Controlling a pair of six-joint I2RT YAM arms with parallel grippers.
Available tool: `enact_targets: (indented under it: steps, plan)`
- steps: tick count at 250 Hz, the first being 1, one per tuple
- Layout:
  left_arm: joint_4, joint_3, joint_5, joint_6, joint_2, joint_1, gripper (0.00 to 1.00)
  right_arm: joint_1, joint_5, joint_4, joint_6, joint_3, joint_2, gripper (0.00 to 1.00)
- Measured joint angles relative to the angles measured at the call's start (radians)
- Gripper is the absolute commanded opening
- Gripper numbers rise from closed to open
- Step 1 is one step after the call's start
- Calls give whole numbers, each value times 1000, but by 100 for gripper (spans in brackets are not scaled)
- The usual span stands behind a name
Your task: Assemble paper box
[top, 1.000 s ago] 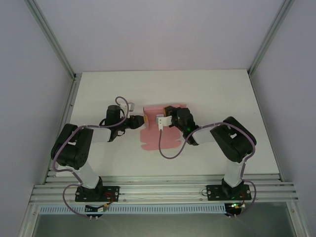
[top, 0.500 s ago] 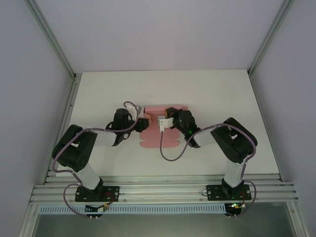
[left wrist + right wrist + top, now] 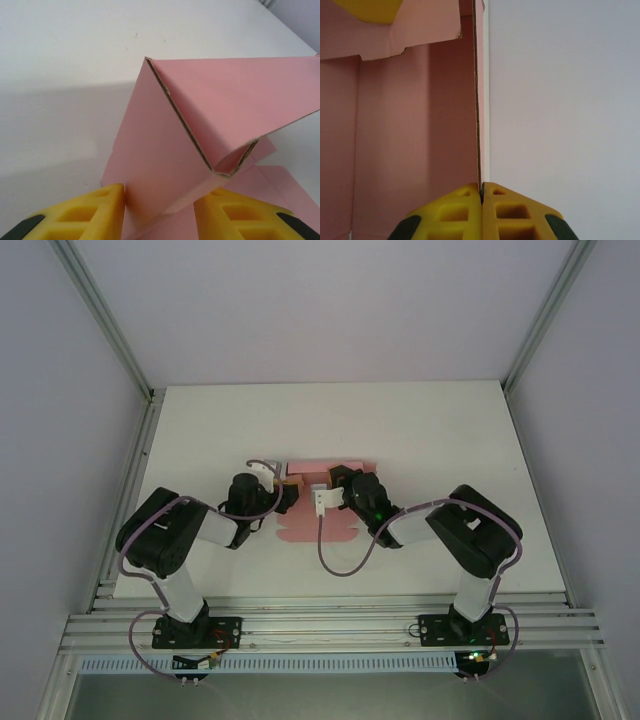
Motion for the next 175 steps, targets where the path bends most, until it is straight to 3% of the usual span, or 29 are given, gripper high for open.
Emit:
enact_targets:
  steps: [42, 89, 128, 149, 157, 175]
  plan:
    - [118, -9, -91, 11, 58, -36, 32, 8, 23, -40, 19, 5, -14, 0]
    - [196, -5, -149, 6, 110, -53, 30, 8, 29, -77, 42, 8, -27, 0]
    - [238, 0, -183, -9, 136, -60, 13, 8, 40, -109, 68, 23, -32, 0]
    - [231, 3, -251, -3, 134, -85, 9, 9, 41, -120, 76, 25, -34, 0]
    - [216, 6, -287, 8, 129, -100, 14, 10, 42, -126, 77, 25, -39, 0]
    - [139, 31, -390, 27, 106, -145, 8, 10, 45, -151, 85, 25, -53, 0]
